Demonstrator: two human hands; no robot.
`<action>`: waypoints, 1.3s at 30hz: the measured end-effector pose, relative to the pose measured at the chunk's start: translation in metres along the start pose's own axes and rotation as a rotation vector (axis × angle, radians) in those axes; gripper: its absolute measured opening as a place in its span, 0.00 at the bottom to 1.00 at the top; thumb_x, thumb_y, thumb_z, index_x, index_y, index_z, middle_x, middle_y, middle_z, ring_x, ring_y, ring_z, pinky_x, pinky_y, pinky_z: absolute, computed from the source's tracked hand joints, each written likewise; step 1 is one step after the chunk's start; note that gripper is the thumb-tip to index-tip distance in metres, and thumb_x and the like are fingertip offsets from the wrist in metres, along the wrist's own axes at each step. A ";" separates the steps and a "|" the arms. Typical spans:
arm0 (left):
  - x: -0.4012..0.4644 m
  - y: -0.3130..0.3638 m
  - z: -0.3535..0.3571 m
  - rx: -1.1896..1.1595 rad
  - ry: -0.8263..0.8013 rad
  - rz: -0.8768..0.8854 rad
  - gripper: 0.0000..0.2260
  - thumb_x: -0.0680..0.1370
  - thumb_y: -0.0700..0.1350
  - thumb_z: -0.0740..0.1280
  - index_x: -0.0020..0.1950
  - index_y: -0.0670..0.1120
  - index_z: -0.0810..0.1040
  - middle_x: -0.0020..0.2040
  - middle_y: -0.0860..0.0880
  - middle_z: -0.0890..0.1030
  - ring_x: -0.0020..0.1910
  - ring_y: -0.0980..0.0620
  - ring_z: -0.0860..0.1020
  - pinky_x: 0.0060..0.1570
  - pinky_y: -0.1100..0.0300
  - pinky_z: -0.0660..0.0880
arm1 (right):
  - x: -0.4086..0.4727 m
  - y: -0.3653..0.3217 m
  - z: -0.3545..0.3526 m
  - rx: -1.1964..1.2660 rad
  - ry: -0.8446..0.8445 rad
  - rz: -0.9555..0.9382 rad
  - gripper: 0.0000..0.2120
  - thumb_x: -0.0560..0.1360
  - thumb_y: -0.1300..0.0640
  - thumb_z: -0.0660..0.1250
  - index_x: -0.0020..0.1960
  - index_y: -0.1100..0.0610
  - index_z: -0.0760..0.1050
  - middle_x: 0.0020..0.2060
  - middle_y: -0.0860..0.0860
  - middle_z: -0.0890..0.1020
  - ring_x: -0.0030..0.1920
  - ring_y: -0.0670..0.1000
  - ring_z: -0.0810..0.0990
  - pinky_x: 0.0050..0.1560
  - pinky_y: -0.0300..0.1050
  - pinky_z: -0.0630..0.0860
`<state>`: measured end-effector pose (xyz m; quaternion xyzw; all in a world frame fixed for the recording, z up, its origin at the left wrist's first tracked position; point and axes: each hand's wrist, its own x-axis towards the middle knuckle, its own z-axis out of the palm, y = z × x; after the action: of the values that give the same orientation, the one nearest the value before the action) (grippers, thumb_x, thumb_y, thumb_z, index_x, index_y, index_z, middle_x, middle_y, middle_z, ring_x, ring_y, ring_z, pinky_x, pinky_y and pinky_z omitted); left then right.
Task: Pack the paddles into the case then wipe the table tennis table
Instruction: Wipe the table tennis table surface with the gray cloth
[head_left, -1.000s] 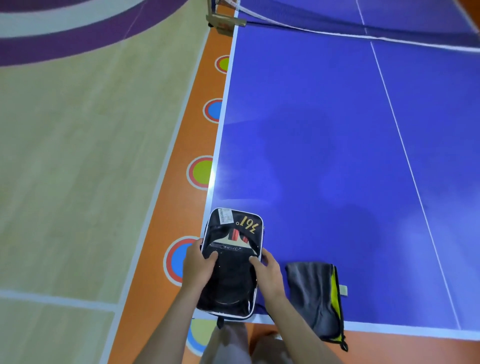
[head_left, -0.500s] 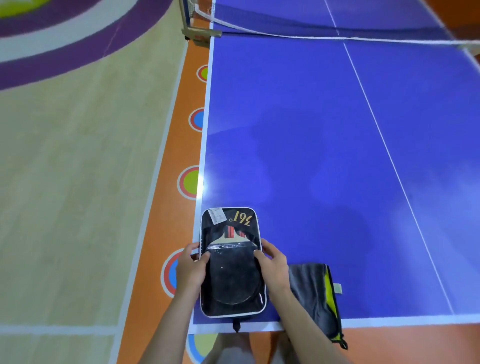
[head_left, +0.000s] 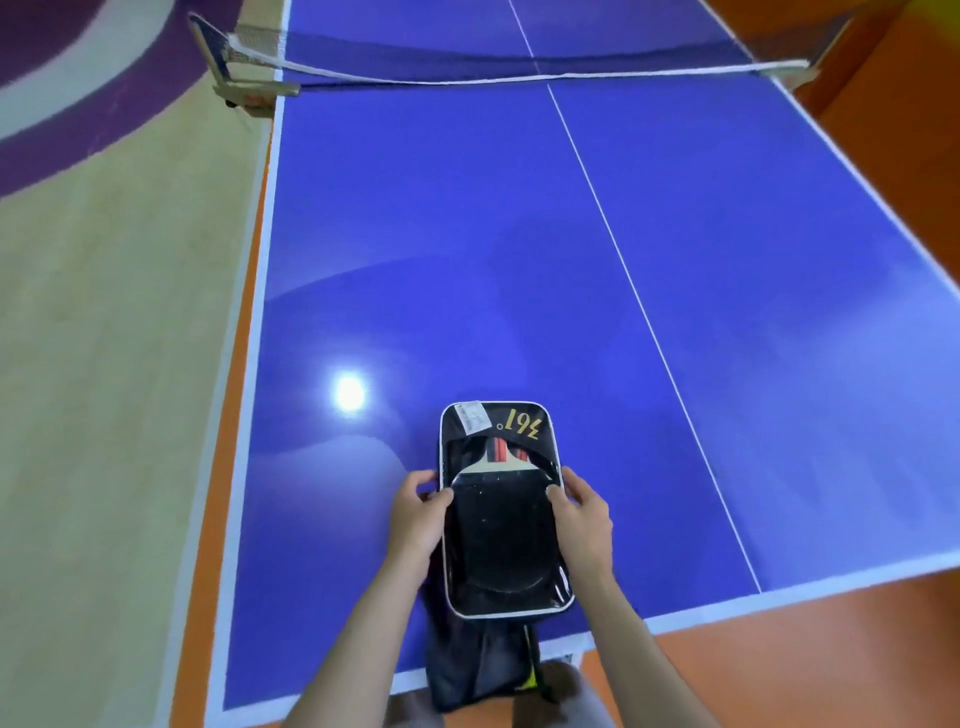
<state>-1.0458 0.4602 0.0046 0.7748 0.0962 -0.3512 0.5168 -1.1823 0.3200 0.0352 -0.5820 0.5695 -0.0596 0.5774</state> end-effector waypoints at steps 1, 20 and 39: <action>-0.005 0.003 0.018 0.002 -0.002 -0.017 0.09 0.79 0.40 0.69 0.58 0.49 0.78 0.53 0.49 0.82 0.47 0.50 0.81 0.42 0.56 0.74 | 0.008 0.003 -0.015 -0.010 0.010 -0.002 0.23 0.74 0.47 0.65 0.68 0.46 0.79 0.57 0.43 0.86 0.60 0.47 0.82 0.64 0.55 0.79; -0.061 -0.002 0.251 0.003 -0.096 -0.211 0.11 0.78 0.43 0.68 0.59 0.49 0.74 0.52 0.46 0.83 0.50 0.47 0.81 0.42 0.55 0.75 | 0.107 0.053 -0.202 -0.119 0.093 -0.022 0.23 0.81 0.56 0.65 0.76 0.55 0.72 0.60 0.51 0.83 0.54 0.56 0.79 0.52 0.46 0.72; -0.050 -0.015 0.162 0.336 -0.078 0.109 0.16 0.84 0.41 0.57 0.72 0.49 0.73 0.67 0.50 0.77 0.58 0.53 0.75 0.50 0.62 0.69 | 0.080 0.075 -0.109 -0.515 0.057 -0.521 0.19 0.80 0.63 0.64 0.70 0.53 0.75 0.76 0.50 0.71 0.80 0.52 0.60 0.79 0.62 0.58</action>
<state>-1.1620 0.3372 -0.0100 0.8401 -0.0262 -0.3637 0.4016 -1.2785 0.2191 -0.0316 -0.8318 0.4144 -0.0757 0.3615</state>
